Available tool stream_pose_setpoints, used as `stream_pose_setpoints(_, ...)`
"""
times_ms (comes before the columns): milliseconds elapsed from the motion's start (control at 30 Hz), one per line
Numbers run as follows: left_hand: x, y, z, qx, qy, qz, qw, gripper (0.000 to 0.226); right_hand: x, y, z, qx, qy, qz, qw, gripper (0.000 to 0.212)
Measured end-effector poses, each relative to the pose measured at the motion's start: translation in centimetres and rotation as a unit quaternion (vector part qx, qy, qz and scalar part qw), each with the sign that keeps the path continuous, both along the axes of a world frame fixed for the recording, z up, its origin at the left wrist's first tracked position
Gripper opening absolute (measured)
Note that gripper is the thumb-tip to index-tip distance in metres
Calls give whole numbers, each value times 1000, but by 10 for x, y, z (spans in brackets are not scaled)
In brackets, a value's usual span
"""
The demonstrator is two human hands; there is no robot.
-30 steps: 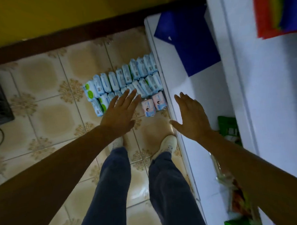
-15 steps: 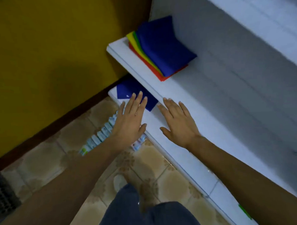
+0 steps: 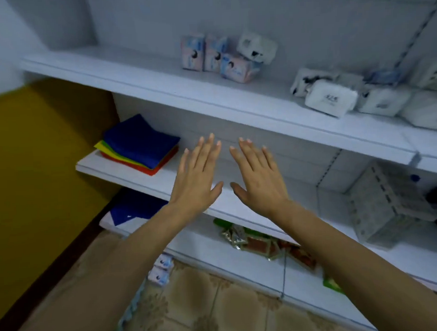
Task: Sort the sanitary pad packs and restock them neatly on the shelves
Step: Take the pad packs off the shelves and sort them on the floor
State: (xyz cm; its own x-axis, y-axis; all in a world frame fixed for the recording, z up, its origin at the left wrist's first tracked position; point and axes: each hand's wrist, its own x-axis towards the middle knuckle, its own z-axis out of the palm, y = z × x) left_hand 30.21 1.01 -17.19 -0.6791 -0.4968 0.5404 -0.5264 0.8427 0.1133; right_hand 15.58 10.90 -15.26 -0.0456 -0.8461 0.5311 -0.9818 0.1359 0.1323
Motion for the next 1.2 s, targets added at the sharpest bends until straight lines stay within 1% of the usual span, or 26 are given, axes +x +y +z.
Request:
stream_pose_setpoints(133, -27, 28, 31, -19, 11, -31, 999, 98, -28, 42, 25, -9, -13, -37, 999, 80)
stream_pose_setpoints(300, -45, 35, 57, -48, 18, -44, 998, 97, -52, 61, 40, -49, -23, -45, 998, 79)
stream_pose_setpoints(433, -61, 24, 69, -40, 18, -33, 998, 98, -67, 59, 48, -73, -36, -48, 996, 81)
stream_pose_setpoints(600, -88, -11, 79, -32, 22, -23, 999, 93, -87, 31, 56, -89, -59, -39, 994, 78)
stream_pose_setpoints(700, -105, -40, 81, -13, 31, -21, 999, 89, -100, 5, 58, -94, -80, -31, 992, 76)
stream_pose_setpoints(800, -125, -86, 81, 18, 45, -17, 999, 85, -114, -38, 63, -111, -116, -16, 987, 66)
stream_pose_setpoints(867, -138, -121, 85, 30, 56, -21, 998, 84, -120, -73, 71, -111, -124, -8, 986, 62)
stream_pose_setpoints(967, -156, -177, 93, 48, 71, -30, 996, 85, -130, -135, 83, -110, -121, 11, 987, 61)
stream_pose_setpoints(1133, -187, -265, 102, 101, 99, -67, 988, 86, -146, -231, 99, -106, -163, 40, 980, 60)
stream_pose_setpoints(1200, -202, -293, 100, 118, 98, -70, 986, 85, -152, -263, 100, -99, -195, 42, 975, 59)
